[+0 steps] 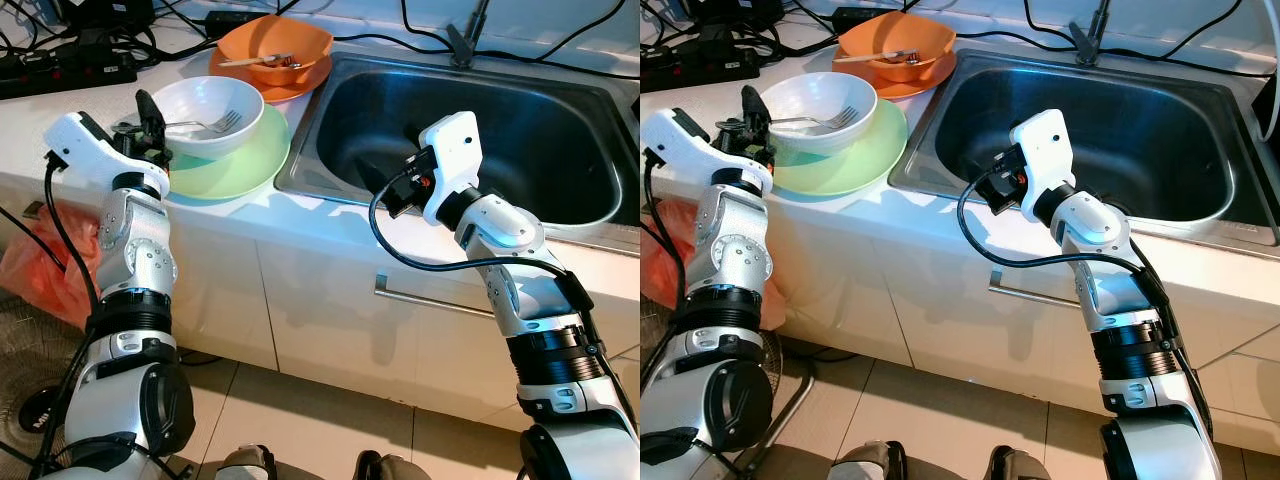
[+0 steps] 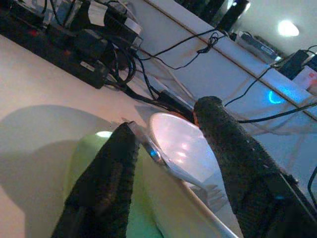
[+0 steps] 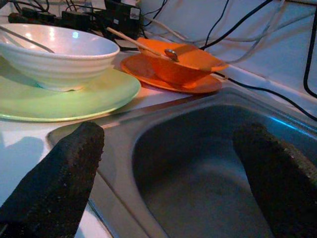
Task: Kitchen organization
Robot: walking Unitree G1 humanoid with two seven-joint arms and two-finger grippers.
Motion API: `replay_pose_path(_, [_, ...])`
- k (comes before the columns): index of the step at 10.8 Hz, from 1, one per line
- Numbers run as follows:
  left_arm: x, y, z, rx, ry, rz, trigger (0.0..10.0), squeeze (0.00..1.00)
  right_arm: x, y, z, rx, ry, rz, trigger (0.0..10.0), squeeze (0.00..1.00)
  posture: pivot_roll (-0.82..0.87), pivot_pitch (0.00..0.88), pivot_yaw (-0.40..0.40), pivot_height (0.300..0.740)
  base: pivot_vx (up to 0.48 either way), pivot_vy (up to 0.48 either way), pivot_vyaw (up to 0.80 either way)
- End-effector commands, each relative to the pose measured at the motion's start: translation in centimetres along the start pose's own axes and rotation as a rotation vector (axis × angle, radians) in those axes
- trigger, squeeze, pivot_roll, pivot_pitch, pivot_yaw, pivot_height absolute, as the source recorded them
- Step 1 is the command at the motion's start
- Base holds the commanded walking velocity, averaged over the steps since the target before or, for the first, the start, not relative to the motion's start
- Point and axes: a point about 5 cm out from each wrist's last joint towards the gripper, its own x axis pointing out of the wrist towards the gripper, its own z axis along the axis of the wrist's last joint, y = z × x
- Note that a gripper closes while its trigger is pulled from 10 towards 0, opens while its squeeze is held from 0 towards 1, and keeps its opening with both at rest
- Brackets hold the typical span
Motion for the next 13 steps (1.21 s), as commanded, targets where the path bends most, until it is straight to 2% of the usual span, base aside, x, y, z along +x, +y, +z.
replay_pose_path(1, [0.4, -0.7, 0.6, -0.023, -0.019, -0.016, 0.0, 0.0, -0.2, -0.1, 0.0, 0.004, -0.007, -0.005, 10.0, 0.0, 0.02, 0.111, 0.023, 0.74, 0.0, 0.0, 0.0])
replay_pose_path(3, [0.4, -0.7, 0.6, -0.062, -0.02, -0.003, 0.0, 0.0, -0.2, -0.2, -0.1, 0.003, -0.006, -0.01, 10.0, 0.0, 0.02, 0.11, 0.024, 0.74, 0.0, 0.0, 0.0])
replay_pose_path(5, [0.5, -1.2, 0.9, -0.104, -0.031, -0.043, 0.0, 0.0, -0.2, -0.2, -0.2, 0.005, -0.004, -0.011, 10.0, 0.0, 0.02, 0.108, 0.027, 0.74, 0.0, 0.0, 0.0])
replay_pose_path(12, [0.6, -1.4, 1.6, -0.071, -0.022, -0.049, 0.0, 0.0, -0.4, -0.3, -0.4, 0.017, -0.007, -0.024, 10.0, 0.0, 0.03, 0.109, 0.035, 0.74, 0.0, 0.0, 0.0])
replay_pose_path(13, [0.6, -1.3, 1.7, -0.106, -0.022, -0.025, 0.0, 0.0, -0.5, -0.3, -0.5, 0.016, 0.003, -0.028, 10.0, 0.0, 0.03, 0.102, 0.028, 0.74, 0.0, 0.0, 0.0])
